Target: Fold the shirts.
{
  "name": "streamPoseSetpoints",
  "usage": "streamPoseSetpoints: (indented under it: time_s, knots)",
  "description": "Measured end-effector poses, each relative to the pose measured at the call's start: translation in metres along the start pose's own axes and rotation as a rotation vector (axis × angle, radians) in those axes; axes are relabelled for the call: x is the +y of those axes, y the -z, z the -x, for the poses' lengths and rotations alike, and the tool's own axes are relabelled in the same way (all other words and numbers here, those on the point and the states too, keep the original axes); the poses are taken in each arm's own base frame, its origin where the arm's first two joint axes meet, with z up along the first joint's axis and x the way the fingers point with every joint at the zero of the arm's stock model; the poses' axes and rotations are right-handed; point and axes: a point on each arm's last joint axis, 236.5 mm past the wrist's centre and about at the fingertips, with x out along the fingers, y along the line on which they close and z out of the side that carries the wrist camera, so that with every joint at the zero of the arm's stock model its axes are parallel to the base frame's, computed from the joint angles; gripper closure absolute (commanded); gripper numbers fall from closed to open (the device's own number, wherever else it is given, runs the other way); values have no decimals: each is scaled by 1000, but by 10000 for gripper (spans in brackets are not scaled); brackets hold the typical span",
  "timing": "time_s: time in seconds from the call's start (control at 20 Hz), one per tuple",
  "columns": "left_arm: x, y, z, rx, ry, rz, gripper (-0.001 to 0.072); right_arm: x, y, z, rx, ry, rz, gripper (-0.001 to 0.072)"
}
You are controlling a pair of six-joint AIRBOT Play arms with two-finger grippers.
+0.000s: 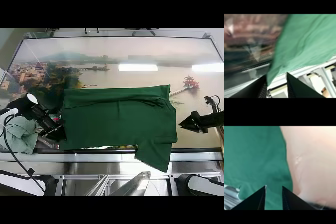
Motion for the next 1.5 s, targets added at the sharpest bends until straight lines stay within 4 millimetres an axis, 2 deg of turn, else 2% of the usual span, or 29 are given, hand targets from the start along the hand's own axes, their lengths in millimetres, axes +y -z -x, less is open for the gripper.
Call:
streamPoseSetpoints:
  time_s: [0.05, 0.1, 0.15, 0.35, 0.5, 0.55, 0.65, 0.8, 0.85, 0.9, 0.95, 1.15, 1.2, 1.3, 1.5]
  knots:
    - [-2, -1, -1, 11, -20, -11, 505, 2, 5, 0, -1, 0, -7, 292]
    - [-6, -3, -2, 15, -36, -29, 692, 2, 8, 0, -2, 3, -14, 97]
    - [-10, -8, -3, 6, -46, -58, 678, 0, 13, 0, 5, 17, -25, 72]
    - [-22, -9, -7, 28, -82, -137, 678, -24, 43, -7, 85, 108, -104, 82]
    - [-25, -10, -8, 33, -92, -166, 678, -33, 70, -24, 146, 122, -161, 83]
    - [-25, -10, -8, 35, -93, -171, 678, -31, 78, -30, 161, 108, -174, 110]
    - [-26, -10, -8, 35, -95, -181, 678, -29, 91, -45, 183, 91, -195, 270]
    - [-26, -10, -8, 35, -97, -187, 678, -17, 105, -62, 214, 42, -188, 275]
    - [-26, -10, -8, 35, -96, -190, 678, -12, 108, -66, 223, 31, -179, 302]
    - [-26, -10, -8, 35, -96, -190, 678, -10, 110, -69, 229, 27, -170, 551]
    - [-26, -10, -8, 35, -96, -193, 678, -12, 107, -73, 212, 39, -157, 685]
    - [-24, -10, -6, 31, -84, -197, 679, 0, 91, -74, 147, 9, -93, 691]
    - [-23, -11, -5, 26, -73, -190, 679, 11, 88, -68, 139, -20, -73, 691]
    - [-17, -14, 1, 4, -52, -172, 678, 31, 77, -51, 101, -58, -21, 691]
    - [-3, -26, 25, -124, -19, -138, 678, 58, 29, 7, -92, -57, 65, 691]
